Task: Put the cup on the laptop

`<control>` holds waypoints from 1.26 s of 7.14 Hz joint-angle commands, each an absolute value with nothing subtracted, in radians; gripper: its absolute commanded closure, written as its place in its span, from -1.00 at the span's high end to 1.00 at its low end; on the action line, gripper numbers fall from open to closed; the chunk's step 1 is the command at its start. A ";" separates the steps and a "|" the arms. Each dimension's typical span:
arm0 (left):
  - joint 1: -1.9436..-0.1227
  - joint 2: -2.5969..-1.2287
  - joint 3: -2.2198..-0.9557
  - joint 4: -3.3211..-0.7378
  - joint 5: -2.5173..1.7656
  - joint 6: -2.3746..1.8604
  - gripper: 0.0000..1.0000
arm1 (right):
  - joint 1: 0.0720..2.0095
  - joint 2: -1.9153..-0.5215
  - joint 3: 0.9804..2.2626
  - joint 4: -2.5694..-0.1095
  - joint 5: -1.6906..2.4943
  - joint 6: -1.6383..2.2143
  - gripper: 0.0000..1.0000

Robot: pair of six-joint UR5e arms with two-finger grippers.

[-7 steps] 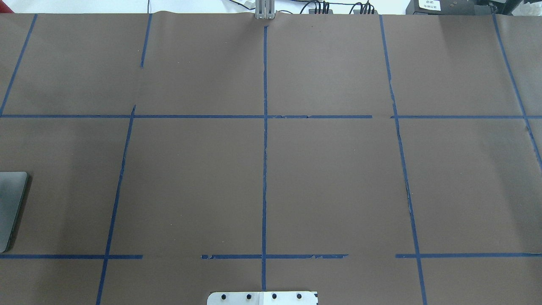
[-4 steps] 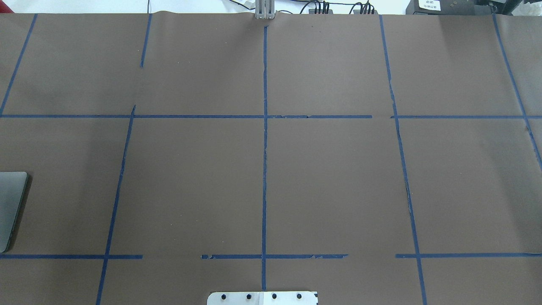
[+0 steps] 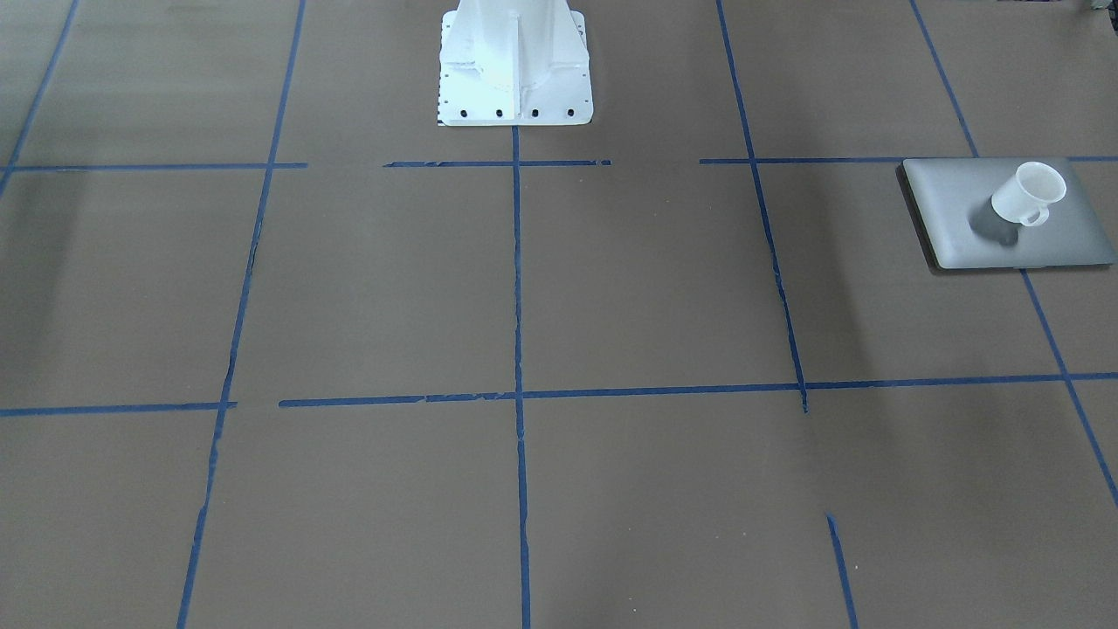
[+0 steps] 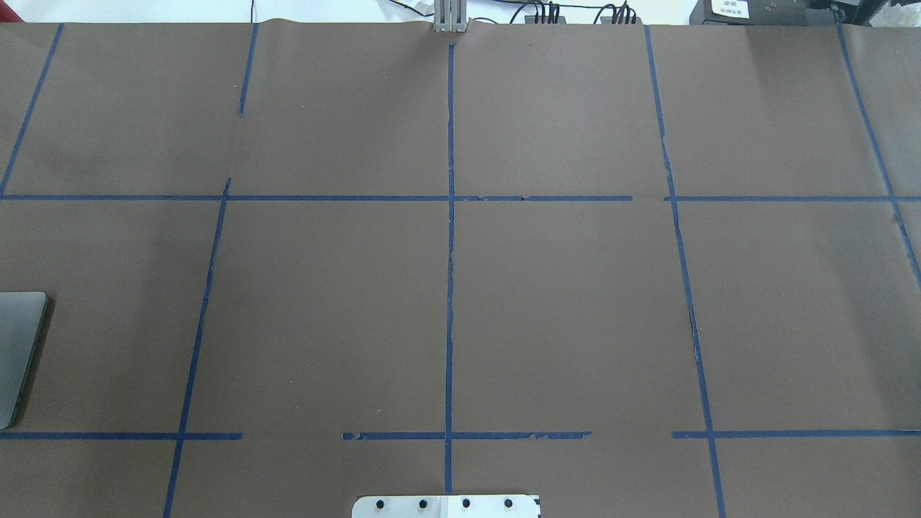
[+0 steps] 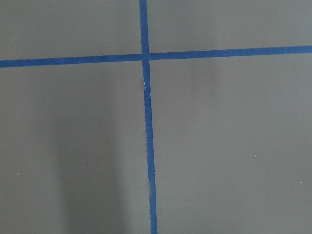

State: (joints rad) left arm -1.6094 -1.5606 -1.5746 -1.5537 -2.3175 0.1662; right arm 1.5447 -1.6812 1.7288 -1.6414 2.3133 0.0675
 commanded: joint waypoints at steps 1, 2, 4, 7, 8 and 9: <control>-1.611 -1.574 -1.575 -1.560 -2.336 -0.039 1.00 | 1.545 -1.681 1.729 -1.641 2.313 0.067 1.00; -1.611 -1.571 -1.575 -1.581 -2.351 -0.038 1.00 | 1.545 -1.681 1.729 -1.641 2.313 0.067 1.00; -1.611 -1.562 -1.591 -1.626 -2.355 -0.037 1.00 | 1.545 -1.681 1.729 -1.641 2.313 0.067 1.00; -1.612 -1.549 -1.611 -1.649 -2.353 -0.038 1.00 | 1.545 -1.681 1.727 -1.641 2.313 0.067 1.00; -1.611 -1.551 -1.602 -1.652 -2.353 -0.041 1.00 | 1.545 -1.681 1.729 -1.641 2.313 0.067 1.00; -1.611 -1.551 -1.601 -1.652 -2.352 -0.044 1.00 | 1.545 -1.681 1.729 -1.641 2.313 0.067 1.00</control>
